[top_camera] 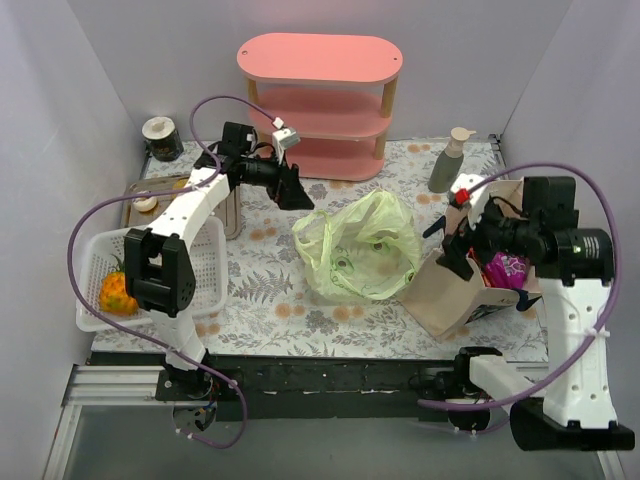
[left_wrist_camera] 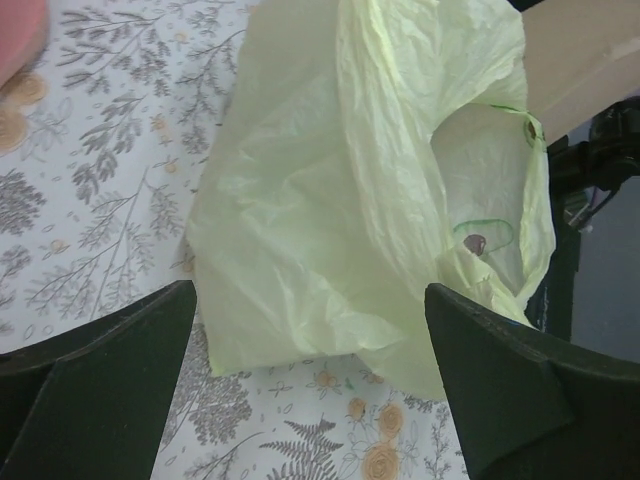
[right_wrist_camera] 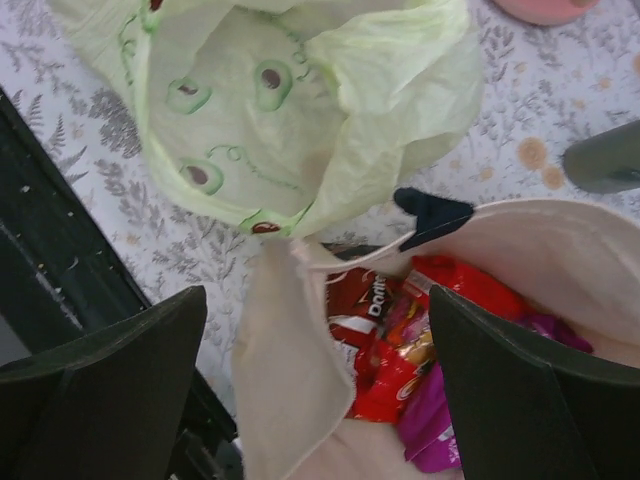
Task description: Untie the knot of the grocery bags and take out the mixed food
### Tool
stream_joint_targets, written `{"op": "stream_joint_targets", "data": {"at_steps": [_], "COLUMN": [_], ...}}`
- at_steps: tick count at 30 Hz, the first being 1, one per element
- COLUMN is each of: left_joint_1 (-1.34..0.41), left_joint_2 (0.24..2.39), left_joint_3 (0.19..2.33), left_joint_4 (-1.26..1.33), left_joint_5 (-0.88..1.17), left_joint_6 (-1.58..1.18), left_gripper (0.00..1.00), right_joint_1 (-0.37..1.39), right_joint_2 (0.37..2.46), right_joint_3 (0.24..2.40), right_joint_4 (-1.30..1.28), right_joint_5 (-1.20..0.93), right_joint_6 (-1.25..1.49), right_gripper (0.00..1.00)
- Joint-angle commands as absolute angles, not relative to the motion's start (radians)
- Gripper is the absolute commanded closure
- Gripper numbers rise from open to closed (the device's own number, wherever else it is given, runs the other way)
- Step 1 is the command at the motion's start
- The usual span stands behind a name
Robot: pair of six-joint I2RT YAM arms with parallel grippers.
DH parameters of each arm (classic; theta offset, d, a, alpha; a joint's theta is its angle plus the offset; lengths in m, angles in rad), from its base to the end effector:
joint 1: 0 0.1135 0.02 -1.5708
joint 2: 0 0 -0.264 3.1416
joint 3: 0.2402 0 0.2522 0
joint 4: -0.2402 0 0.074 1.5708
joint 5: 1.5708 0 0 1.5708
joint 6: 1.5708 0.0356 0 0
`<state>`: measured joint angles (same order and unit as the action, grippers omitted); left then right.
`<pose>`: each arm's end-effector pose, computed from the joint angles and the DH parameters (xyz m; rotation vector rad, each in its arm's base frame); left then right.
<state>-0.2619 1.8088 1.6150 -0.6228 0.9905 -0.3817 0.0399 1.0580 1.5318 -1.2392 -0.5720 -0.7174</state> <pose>0.3769 -0.1319 0.3136 0.3577 2.3530 -1.4841 0.1551 0.0255 0.4367 -1.0651 1.9347 0.2976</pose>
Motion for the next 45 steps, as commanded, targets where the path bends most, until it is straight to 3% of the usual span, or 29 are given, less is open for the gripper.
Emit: {"op": "stream_joint_targets", "data": {"at_steps": [1,7,11,14,15,16,18,19,20,23,26,29,32,33,35,36,38,45], "left_joint_1": [-0.342,-0.385,-0.432,-0.463,-0.469,-0.474,-0.488,-0.494,-0.512,-0.567,-0.592,-0.597,-0.56,-0.548,-0.505,-0.489,-0.444,-0.387], "left_joint_2": [1.821,1.853,1.899,1.98,2.005,2.032,2.129,2.169,2.199,2.278,2.399,2.418,2.401,2.39,2.34,2.315,2.202,1.776], "left_joint_3": [1.62,1.522,1.467,1.508,1.56,1.586,1.65,1.722,1.752,1.873,2.094,2.141,2.184,2.201,2.218,2.203,2.145,1.777], "left_joint_4": [-0.597,-0.488,-0.236,-0.065,-0.028,0.004,0.167,0.219,0.314,0.374,0.338,0.341,0.29,0.27,0.209,0.195,0.192,0.103], "left_joint_5": [1.091,1.003,0.967,0.966,0.982,1.014,1.045,1.048,1.007,0.931,0.884,0.735,0.681,0.708,0.762,0.796,0.851,0.732], "left_joint_6": [-0.394,-0.382,-0.475,-0.524,-0.573,-0.609,-0.766,-0.828,-0.885,-0.876,-0.913,-0.873,-0.877,-0.884,-0.909,-0.923,-0.957,-0.843], "left_gripper": [0.02,0.02,0.02,0.11,0.17,0.33,0.51,0.85,1.0,1.0,1.0,0.98,0.44,0.3,0.18,0.06,0.03,0.02], "right_joint_1": [0.04,0.04,0.04,0.041,0.04,0.041,0.041,0.041,0.041,0.043,0.046,0.06,0.081,0.09,0.127,0.146,0.233,0.408], "right_joint_2": [0.991,0.996,1.028,1.074,1.097,1.109,1.146,1.161,1.173,1.215,1.215,1.209,1.201,1.192,1.181,1.169,1.16,1.216], "right_joint_3": [1.422,1.344,1.31,1.328,1.333,1.339,1.353,1.361,1.379,1.414,1.434,1.443,1.43,1.413,1.398,1.384,1.368,1.463], "right_joint_4": [-1.308,-1.308,-1.302,-1.284,-1.279,-1.276,-1.282,-1.287,-1.296,-1.308,-1.308,-1.308,-1.308,-1.31,-1.31,-1.31,-1.31,-1.304], "right_joint_5": [-0.614,-0.451,-0.442,-0.477,-0.486,-0.498,-0.538,-0.552,-0.583,-0.621,-0.661,-0.693,-0.738,-0.75,-0.796,-0.808,-0.821,-0.824], "right_joint_6": [-0.798,-0.821,-0.868,-0.873,-0.871,-0.873,-0.879,-0.882,-0.882,-0.856,-0.865,-0.868,-0.85,-0.844,-0.83,-0.822,-0.816,-0.787], "right_gripper": [0.02,0.02,0.04,0.13,0.15,0.18,0.31,0.35,0.43,0.55,0.59,0.6,0.64,0.67,0.81,0.86,0.98,0.99]}}
